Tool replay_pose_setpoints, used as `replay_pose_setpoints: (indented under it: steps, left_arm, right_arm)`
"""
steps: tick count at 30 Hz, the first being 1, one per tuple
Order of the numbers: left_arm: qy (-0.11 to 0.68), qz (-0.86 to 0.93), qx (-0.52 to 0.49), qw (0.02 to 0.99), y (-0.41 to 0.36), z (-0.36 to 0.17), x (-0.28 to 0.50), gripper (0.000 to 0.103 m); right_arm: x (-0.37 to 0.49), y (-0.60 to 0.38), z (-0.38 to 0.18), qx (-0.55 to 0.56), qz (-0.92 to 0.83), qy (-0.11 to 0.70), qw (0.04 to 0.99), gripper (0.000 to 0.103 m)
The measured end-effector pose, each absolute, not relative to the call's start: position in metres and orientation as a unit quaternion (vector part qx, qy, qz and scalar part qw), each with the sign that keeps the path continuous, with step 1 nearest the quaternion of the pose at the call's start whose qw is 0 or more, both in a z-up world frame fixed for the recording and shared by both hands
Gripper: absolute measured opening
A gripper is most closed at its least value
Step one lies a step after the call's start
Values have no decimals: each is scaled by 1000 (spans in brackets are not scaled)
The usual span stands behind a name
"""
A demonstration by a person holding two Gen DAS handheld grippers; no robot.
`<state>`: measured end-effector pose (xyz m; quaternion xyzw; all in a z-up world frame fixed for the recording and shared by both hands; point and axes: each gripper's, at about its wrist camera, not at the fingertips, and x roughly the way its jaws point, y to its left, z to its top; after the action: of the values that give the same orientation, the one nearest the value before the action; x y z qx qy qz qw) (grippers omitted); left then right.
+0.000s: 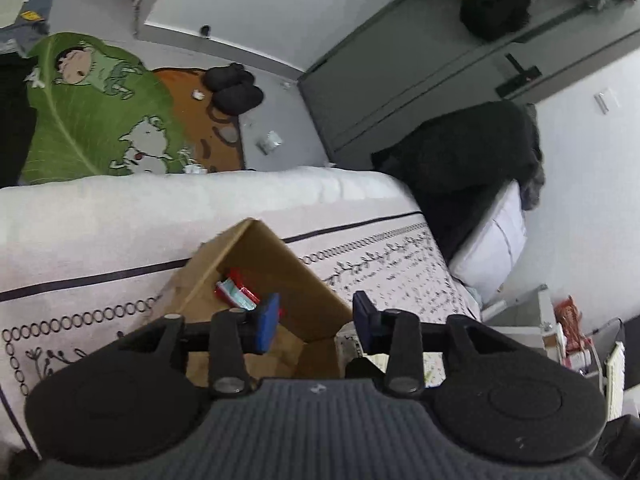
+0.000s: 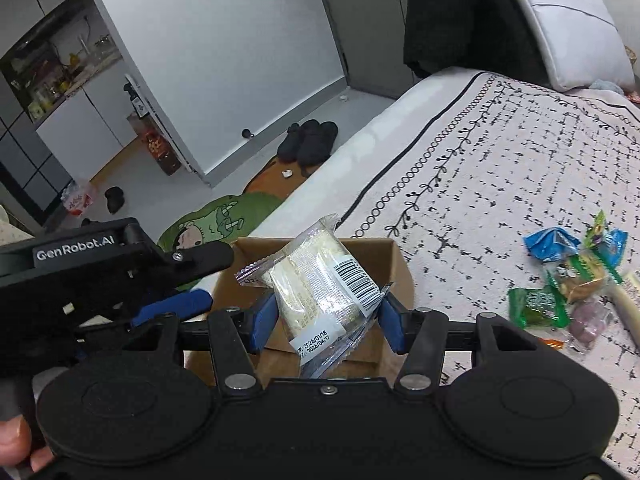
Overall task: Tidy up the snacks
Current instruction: 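Carry both packets to the cardboard box and open both tools to drop them, then move both tools back over the snack pile toward the green packet and orange candy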
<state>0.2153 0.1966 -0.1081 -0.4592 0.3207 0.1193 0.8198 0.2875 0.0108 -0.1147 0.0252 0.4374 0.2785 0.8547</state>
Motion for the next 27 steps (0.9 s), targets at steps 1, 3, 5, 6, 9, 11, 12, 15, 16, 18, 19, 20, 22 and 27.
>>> replay_pose_setpoints:
  steps: [1, 3, 5, 6, 9, 11, 12, 15, 16, 18, 19, 20, 22, 27]
  left_arm:
    - [322, 123, -459, 819, 197, -109, 215, 43]
    - [327, 128, -460, 816, 198, -109, 215, 49]
    - [330, 133, -461, 813, 198, -110, 216, 56]
    - [332, 135, -460, 812, 199, -111, 216, 57]
    - [343, 146, -458, 807, 198, -112, 217, 69]
    - [347, 148, -461, 803, 197, -114, 218, 75]
    - [349, 147, -460, 803, 196, -114, 219, 76]
    - [356, 143, -448, 808, 189, -112, 222, 79]
    - [357, 140, -442, 811, 186, -111, 222, 80]
    - [361, 135, -433, 815, 180, -110, 223, 82]
    - [363, 131, -429, 817, 176, -109, 224, 85]
    - [363, 130, -425, 819, 173, -108, 224, 86]
    - [366, 125, -412, 825, 165, -107, 226, 88]
    - [379, 94, -385, 836, 144, -104, 234, 89]
  right_arm:
    - [288, 12, -115, 27, 281, 437, 854, 59]
    - [289, 11, -114, 29, 275, 431, 859, 62]
    - [291, 7, -113, 29, 266, 428, 863, 65]
    - [292, 4, -113, 30, 264, 428, 864, 68]
    - [291, -7, -112, 29, 254, 427, 867, 78]
    - [289, -15, -110, 25, 246, 422, 872, 82]
    - [288, -20, -110, 23, 242, 420, 875, 86]
    - [287, -34, -108, 21, 227, 415, 881, 91]
    - [286, -39, -108, 21, 224, 414, 882, 92]
    - [285, -47, -107, 22, 218, 413, 884, 93]
    - [284, -52, -107, 22, 215, 413, 885, 94]
    - [284, -57, -107, 21, 212, 412, 886, 95]
    - [283, -64, -106, 18, 205, 411, 888, 96]
    - [279, -86, -104, 9, 192, 409, 892, 98]
